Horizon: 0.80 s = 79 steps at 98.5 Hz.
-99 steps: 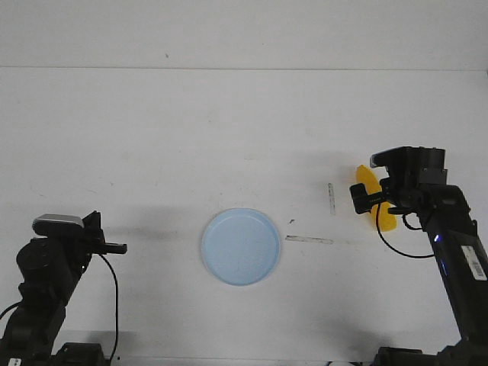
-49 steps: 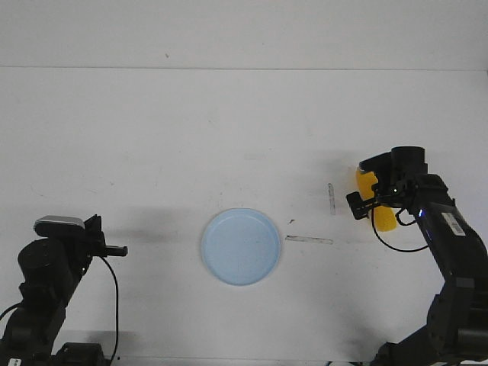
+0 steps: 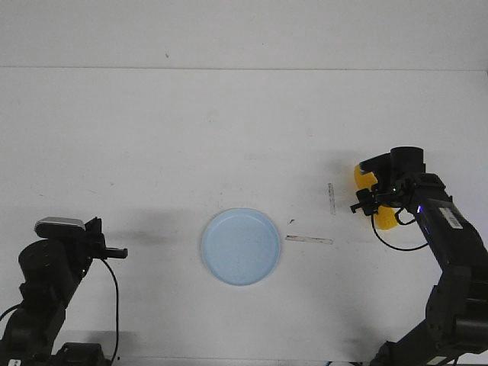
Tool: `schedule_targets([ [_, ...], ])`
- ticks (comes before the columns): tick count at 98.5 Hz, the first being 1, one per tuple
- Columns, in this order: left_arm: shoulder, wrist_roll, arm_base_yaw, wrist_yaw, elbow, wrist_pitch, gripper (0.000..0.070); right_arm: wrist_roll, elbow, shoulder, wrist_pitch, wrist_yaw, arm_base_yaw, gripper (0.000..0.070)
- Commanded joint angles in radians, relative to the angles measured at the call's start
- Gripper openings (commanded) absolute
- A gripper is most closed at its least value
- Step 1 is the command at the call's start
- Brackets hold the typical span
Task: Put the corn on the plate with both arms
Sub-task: 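Lift the corn cob with the right gripper and carry it over the plate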
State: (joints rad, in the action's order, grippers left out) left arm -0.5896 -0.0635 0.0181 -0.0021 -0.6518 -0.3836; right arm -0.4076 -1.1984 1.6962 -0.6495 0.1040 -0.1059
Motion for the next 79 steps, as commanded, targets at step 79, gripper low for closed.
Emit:
schedule_targets([
  [79, 0.070, -0.003, 0.002, -0.003, -0.012, -0.006, 0.0000, 0.296, -0.135, -0.450, -0.076, 0.185, 0.345, 0.0192],
])
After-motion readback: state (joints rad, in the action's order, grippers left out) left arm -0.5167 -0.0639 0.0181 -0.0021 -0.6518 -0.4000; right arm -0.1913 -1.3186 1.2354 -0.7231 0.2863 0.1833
